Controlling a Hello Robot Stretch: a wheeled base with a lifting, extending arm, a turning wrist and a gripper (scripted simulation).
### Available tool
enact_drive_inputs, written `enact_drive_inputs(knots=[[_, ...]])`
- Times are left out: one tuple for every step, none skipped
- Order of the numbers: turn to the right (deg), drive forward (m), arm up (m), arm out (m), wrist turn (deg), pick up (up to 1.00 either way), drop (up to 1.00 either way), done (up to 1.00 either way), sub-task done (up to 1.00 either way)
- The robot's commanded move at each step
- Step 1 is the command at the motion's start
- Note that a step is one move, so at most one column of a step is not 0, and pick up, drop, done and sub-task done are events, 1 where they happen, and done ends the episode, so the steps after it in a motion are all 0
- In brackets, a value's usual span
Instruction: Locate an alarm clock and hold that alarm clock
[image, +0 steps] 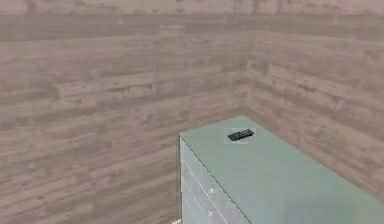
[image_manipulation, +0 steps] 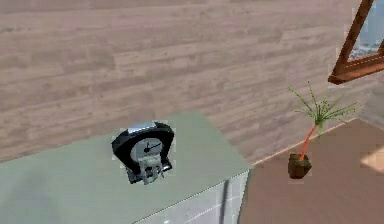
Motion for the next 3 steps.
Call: enact_drive_inputs(knots=[[0.0,0.15,0.00,0.00,0.0,0.00,0.00,0.00,0.00],[0.0,0.00,0.50,0.00,0.0,0.00,0.00,0.00,0.00],[0.0,0.00,0.38,0.00,0.0,0.00,0.00,0.00,0.00]])
